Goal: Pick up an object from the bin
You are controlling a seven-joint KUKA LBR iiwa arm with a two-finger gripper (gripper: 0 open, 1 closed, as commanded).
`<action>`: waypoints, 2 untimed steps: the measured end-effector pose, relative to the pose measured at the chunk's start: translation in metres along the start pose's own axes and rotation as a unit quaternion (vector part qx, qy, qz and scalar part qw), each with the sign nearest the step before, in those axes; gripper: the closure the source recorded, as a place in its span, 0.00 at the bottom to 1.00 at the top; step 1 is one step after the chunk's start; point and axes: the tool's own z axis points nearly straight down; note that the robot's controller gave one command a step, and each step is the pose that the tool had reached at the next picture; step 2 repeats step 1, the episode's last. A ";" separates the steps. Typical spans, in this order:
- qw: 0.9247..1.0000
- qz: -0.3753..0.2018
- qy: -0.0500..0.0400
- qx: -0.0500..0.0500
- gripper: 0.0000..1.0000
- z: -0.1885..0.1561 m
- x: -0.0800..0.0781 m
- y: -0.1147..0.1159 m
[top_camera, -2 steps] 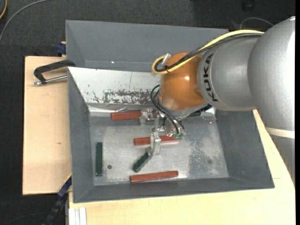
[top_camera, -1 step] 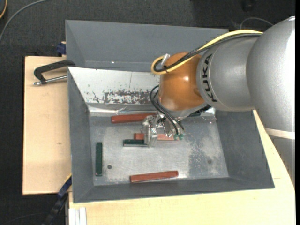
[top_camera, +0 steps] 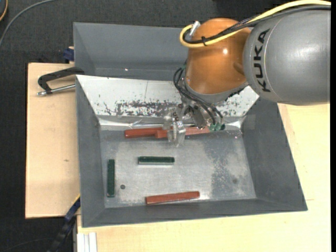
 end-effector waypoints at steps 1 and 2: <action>0.992 -0.125 0.000 0.000 1.00 -0.103 -0.010 0.007; 0.992 -0.125 0.000 0.000 1.00 -0.103 -0.010 0.007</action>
Offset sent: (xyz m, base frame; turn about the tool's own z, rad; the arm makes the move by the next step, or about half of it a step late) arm 0.0041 0.0072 0.0982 -0.2513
